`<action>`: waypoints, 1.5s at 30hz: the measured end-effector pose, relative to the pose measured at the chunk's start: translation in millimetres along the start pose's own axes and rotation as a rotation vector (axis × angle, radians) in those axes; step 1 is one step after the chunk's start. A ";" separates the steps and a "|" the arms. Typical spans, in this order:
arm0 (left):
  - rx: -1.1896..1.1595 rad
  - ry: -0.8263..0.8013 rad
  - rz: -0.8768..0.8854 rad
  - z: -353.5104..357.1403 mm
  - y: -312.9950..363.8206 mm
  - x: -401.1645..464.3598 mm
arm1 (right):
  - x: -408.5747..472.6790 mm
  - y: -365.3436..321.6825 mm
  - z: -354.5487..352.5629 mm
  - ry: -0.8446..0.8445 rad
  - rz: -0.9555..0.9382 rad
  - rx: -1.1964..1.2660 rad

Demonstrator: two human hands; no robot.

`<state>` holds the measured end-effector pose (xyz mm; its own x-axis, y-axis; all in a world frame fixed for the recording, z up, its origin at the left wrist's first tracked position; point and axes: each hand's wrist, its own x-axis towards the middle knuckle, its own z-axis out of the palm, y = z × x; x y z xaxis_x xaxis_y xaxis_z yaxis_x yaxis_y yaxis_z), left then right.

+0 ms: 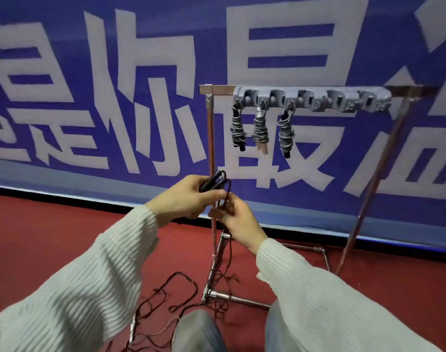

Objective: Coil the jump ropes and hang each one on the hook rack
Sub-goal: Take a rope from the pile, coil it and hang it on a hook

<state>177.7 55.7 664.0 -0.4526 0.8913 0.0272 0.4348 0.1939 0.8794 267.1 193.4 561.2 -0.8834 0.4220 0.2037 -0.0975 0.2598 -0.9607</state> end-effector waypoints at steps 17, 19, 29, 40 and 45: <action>1.040 0.149 0.196 119.4 -24.2 1.4 | -67.9 -7.5 -40.3 0.376 0.265 0.200; 1.031 0.083 0.220 130.8 -12.7 -7.3 | -75.4 -7.8 -42.8 0.445 0.269 0.223; 1.041 0.359 0.312 168.9 -21.5 -22.4 | -84.0 -24.5 -80.3 0.552 0.400 0.230; -0.767 -0.084 -0.113 106.5 9.1 -35.8 | -110.2 -7.3 -121.4 0.352 -0.031 -0.510; -0.332 0.051 -0.019 115.8 -6.7 -14.4 | -107.0 -14.9 -90.2 0.074 0.093 -1.184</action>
<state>271.5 89.0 602.7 -0.4999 0.8657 0.0255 0.1526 0.0590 0.9865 404.4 222.8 570.7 -0.8322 0.5208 0.1903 0.4841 0.8498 -0.2086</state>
